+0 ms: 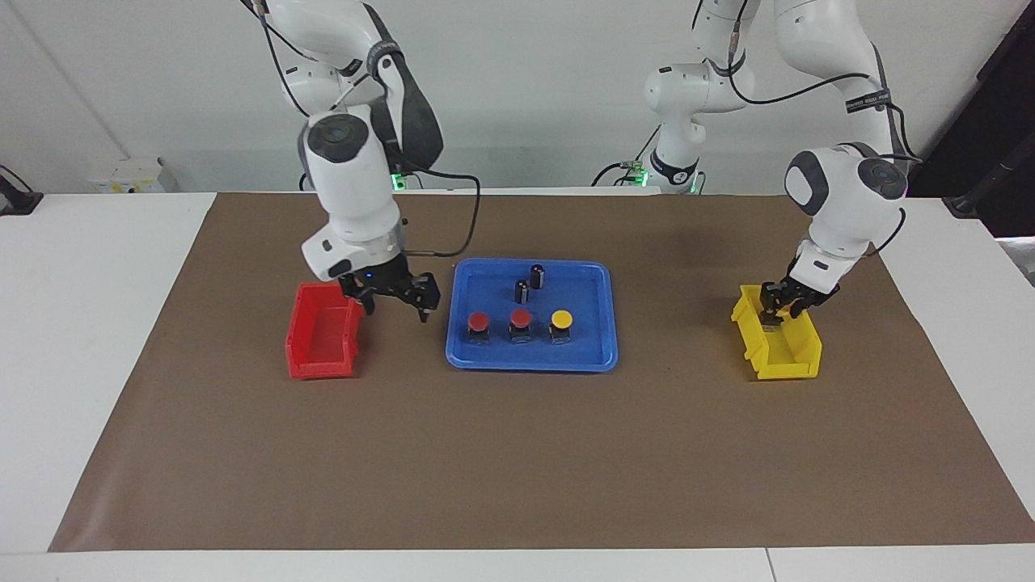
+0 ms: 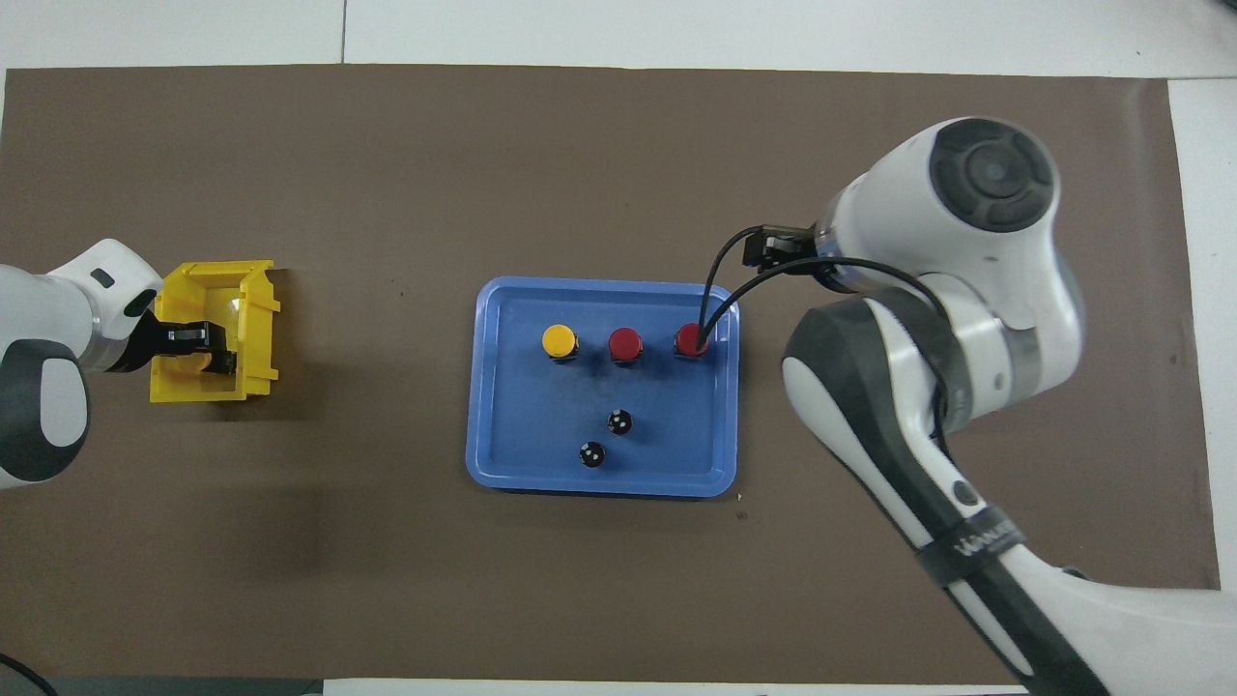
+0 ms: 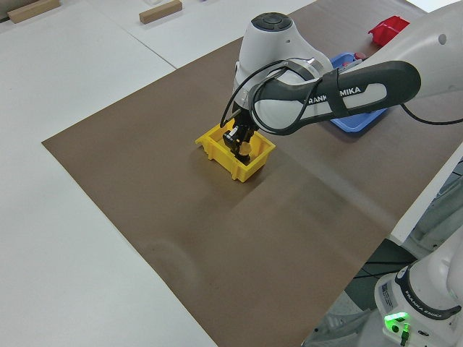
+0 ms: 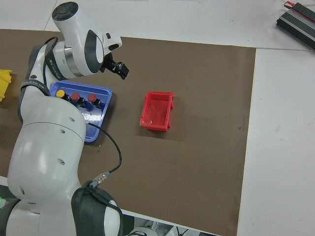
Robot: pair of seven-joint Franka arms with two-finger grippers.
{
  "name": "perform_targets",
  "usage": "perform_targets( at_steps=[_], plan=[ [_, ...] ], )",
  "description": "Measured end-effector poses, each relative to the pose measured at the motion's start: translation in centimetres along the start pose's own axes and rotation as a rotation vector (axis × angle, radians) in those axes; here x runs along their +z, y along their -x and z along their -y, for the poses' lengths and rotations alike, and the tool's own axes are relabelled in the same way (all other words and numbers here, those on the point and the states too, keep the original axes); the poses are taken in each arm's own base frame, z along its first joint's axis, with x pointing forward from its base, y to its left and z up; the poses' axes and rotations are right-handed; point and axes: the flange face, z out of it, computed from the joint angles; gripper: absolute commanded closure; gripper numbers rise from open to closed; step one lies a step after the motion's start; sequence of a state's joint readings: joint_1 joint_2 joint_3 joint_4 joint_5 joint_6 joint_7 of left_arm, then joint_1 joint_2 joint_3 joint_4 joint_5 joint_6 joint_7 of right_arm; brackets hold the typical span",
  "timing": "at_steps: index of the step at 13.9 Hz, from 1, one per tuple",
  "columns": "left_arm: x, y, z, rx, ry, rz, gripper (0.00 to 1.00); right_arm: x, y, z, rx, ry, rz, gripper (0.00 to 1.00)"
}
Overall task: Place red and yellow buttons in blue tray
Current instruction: 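Withdraw the right gripper to rest while the left gripper lifts yellow, then place the second yellow button in the tray with the left gripper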
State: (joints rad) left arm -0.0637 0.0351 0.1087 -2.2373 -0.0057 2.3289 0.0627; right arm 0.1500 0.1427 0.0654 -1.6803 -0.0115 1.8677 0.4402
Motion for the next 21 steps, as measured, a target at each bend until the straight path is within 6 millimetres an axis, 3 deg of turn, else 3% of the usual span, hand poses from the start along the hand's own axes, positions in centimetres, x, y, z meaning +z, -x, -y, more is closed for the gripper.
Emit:
perform_targets(
  at_steps=[3,4,6,7,8,9,12,14,16,19,21],
  plan=[
    [-1.8,-1.1,0.1,-0.001,0.000,-0.003,0.99,-6.0,-1.2,-6.0,-0.045,0.013,0.021,0.00],
    [-4.0,-2.1,0.0,-0.004,0.002,0.017,0.99,-7.7,-1.4,-7.4,-0.061,0.016,0.029,0.00],
    [-10.9,-4.3,-1.0,-0.021,0.004,0.051,0.99,-10.6,-1.4,-9.1,-0.095,0.019,0.037,0.00],
    [-14.4,-5.0,-2.7,-0.043,0.005,0.050,0.99,-11.8,-1.2,-9.4,-0.109,0.020,0.040,0.00],
    [-16.3,-5.3,-5.6,-0.075,0.006,0.039,0.99,-12.2,-1.1,-9.7,-0.124,0.022,0.046,0.00],
    [-16.5,-5.2,-9.8,-0.110,0.009,0.027,0.99,-12.1,-1.1,-10.4,-0.137,0.028,0.066,0.00],
    [-11.5,-2.1,-23.9,-0.140,0.032,-0.005,0.99,-11.5,-1.2,-12.5,-0.140,0.035,0.111,0.00],
    [-8.3,-0.1,-29.8,-0.111,0.057,0.005,0.99,-11.0,-0.5,-12.7,-0.140,0.040,0.136,0.00],
    [-5.9,0.3,-32.3,-0.085,0.067,0.006,0.99,-10.4,0.6,-12.7,-0.145,0.042,0.130,0.00],
    [-3.5,0.7,-34.2,-0.066,0.071,0.018,0.99,-9.8,2.7,-12.4,-0.163,0.044,0.109,0.00],
    [-2.8,1.0,-35.0,-0.058,0.074,0.016,0.99,-9.9,3.0,-12.3,-0.207,0.040,0.090,0.00]
  ],
)
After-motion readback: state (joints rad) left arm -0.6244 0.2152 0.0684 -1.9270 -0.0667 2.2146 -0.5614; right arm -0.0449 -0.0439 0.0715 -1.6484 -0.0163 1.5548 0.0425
